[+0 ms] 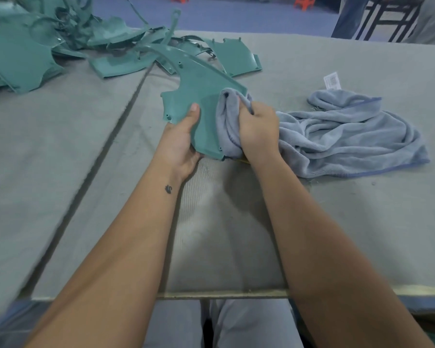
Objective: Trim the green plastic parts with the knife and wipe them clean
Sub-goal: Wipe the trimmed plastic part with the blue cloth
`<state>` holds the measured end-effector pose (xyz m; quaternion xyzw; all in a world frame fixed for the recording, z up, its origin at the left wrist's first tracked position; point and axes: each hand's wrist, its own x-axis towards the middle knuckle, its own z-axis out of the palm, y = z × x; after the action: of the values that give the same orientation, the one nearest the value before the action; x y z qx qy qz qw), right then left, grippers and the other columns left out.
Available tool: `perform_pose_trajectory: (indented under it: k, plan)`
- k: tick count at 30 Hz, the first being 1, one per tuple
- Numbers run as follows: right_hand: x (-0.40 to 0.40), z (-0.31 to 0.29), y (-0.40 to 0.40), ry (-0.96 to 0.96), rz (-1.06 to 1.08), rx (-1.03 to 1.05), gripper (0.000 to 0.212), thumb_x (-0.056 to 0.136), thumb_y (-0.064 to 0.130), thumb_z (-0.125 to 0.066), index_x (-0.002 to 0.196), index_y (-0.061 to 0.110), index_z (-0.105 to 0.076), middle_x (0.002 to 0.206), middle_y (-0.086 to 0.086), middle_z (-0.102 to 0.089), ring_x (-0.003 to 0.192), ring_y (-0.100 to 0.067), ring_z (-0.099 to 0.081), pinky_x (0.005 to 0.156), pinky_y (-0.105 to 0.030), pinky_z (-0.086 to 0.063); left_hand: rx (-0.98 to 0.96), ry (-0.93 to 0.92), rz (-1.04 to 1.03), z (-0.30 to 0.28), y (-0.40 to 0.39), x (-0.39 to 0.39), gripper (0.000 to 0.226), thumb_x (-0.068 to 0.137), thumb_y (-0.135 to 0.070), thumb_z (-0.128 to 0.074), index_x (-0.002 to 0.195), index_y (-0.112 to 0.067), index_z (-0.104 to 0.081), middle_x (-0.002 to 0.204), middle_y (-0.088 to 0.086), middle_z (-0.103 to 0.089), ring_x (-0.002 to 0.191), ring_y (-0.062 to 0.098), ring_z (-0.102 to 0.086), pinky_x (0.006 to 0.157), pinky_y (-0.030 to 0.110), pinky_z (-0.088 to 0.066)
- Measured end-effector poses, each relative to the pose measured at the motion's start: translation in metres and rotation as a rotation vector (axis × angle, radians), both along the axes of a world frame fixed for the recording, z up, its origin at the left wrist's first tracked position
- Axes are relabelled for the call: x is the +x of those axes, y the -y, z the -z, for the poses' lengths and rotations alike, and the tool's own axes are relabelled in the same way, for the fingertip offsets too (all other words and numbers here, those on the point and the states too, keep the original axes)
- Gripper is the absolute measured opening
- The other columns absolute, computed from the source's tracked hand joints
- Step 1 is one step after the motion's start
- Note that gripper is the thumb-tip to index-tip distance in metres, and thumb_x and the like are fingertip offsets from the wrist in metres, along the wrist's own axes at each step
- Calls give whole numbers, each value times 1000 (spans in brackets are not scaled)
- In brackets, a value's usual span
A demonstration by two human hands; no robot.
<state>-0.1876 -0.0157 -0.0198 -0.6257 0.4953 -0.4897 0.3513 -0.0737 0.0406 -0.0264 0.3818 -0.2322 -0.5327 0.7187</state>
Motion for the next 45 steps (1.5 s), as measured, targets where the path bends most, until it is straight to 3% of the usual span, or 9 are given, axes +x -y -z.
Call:
perform_pose_trajectory:
  k: [7, 10, 14, 21, 25, 29, 37, 41, 45]
  plan:
    - [-21, -10, 3, 3, 480, -499, 21, 93, 32, -54, 85, 13, -48, 87, 1, -48, 77, -13, -43, 68, -23, -35, 10, 81, -182, 0, -2, 1, 9, 97, -19, -58, 103, -23, -64, 89, -7, -76, 87, 17, -73, 73, 42, -60]
    - [-18, -9, 1, -79, 335, -466, 18, 92, 33, -53, 89, 23, -38, 71, 12, -44, 64, -8, -42, 56, -20, -34, 35, 87, -161, -3, -2, -1, 9, 98, -18, -58, 100, -23, -65, 88, -6, -76, 85, 19, -73, 78, 46, -59]
    - [-1, -2, 0, -396, 128, -489, 14, 91, 25, -54, 101, 16, -56, 91, 0, -54, 79, -18, -48, 61, -28, -25, 3, 9, -84, -7, -4, -9, 16, 100, -16, -52, 111, -14, -63, 102, 7, -74, 89, 25, -71, 77, 44, -60]
    - [11, 2, -22, -576, -191, -401, 33, 84, 20, -58, 65, 20, -31, 60, 9, -32, 67, -20, -39, 53, -32, -19, -51, -125, -200, -15, 4, -3, 33, 104, -12, -42, 133, 2, -51, 121, 19, -65, 96, 29, -68, 85, 39, -58]
    - [6, -4, -10, -577, -20, -419, 17, 89, 19, -52, 78, 16, -40, 75, 3, -43, 70, -20, -36, 57, -30, -12, 3, -12, -126, -9, 2, -2, 19, 102, -9, -46, 110, -4, -62, 93, 8, -75, 81, 21, -73, 66, 32, -59]
    - [-5, -9, 12, -690, 103, -295, 13, 93, 25, -48, 88, 13, -50, 87, -1, -51, 79, -22, -45, 64, -30, -24, 126, 223, -49, -5, 1, -2, 20, 100, -14, -51, 114, -11, -64, 98, 3, -75, 84, 19, -73, 67, 31, -58]
    - [-9, -5, -10, -557, -314, -503, 10, 82, 9, -62, 78, 0, -60, 70, -2, -51, 68, -26, -49, 61, -38, -41, 179, 389, -74, -7, -1, -2, 58, 103, -55, -20, 96, -23, -68, 78, -7, -76, 73, 9, -73, 50, 17, -52]
    - [-23, -9, -8, -510, -383, -343, 10, 79, 24, -68, 82, 17, -61, 77, 0, -64, 77, -21, -58, 73, -37, -48, 176, 279, -126, -4, 4, -2, 40, 105, -38, -33, 104, -17, -66, 80, -4, -76, 75, 13, -73, 54, 21, -54]
    - [-29, -10, -5, -542, -325, -220, 17, 82, 27, -62, 84, 15, -50, 72, 6, -51, 77, -19, -51, 75, -35, -44, 214, 334, -208, 2, 9, 3, 19, 94, -23, -50, 113, -21, -51, 99, 3, -69, 86, 22, -70, 57, 28, -56]
